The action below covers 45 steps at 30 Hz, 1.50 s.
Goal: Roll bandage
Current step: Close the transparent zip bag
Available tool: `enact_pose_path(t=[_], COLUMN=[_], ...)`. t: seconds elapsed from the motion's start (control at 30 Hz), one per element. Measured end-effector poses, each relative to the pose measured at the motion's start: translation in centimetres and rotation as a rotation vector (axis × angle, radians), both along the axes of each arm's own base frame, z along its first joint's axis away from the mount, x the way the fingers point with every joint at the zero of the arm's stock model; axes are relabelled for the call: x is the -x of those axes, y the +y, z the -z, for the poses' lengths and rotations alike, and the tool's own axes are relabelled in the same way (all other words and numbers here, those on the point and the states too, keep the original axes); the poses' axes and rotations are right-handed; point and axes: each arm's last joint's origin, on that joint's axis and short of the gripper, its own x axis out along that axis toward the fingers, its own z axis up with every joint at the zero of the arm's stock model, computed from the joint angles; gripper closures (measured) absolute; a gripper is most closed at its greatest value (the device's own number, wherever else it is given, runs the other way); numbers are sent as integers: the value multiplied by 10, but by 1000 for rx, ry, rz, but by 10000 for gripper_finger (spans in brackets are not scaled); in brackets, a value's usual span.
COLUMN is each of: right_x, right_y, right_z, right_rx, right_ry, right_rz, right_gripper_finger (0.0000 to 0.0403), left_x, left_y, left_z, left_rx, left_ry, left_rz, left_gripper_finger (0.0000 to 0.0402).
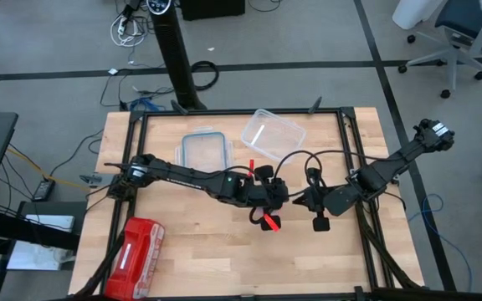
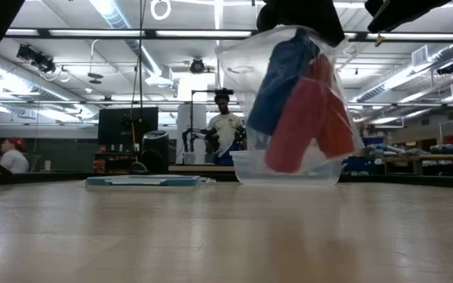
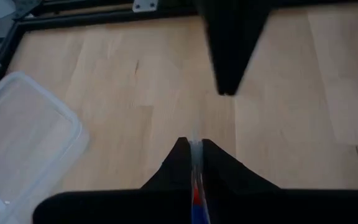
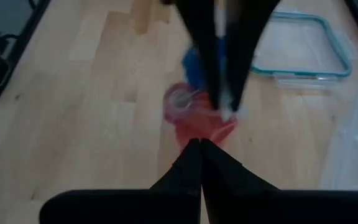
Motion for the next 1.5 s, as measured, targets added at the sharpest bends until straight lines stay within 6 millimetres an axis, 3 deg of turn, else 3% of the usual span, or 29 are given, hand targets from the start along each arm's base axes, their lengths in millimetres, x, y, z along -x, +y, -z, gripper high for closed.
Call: enact_pose_path(t=[0.17, 0.43, 0.6, 0.9, 1.27, 1.5], right_x=[0, -7, -11, -9, -4, -6], right_y=[0, -7, -7, -9, -9, -8], right_z=[3, 30, 34, 33, 64, 68], right_rx=[-28, -18, -10, -14, -158, -146], right_ry=[12, -56, -130, -137, -131, -198], right_rz=[-11, 58, 47, 51, 58, 36], right_gripper_finger=[393, 315, 288, 289, 290, 308], left_x=[-1, -4, -5, -5, -6, -7], left_y=[-1, -5, -6, -10, -16, -16], left_z=[-2, -6, -7, -9, -11, -14], left_rx=[19, 41, 46, 49, 39, 40], left_ry=[-20, -71, -94, -109, -141, -170], left_rz=[-4, 13, 17, 27, 51, 46], left_gripper_finger=[386, 386, 386, 386, 386, 386])
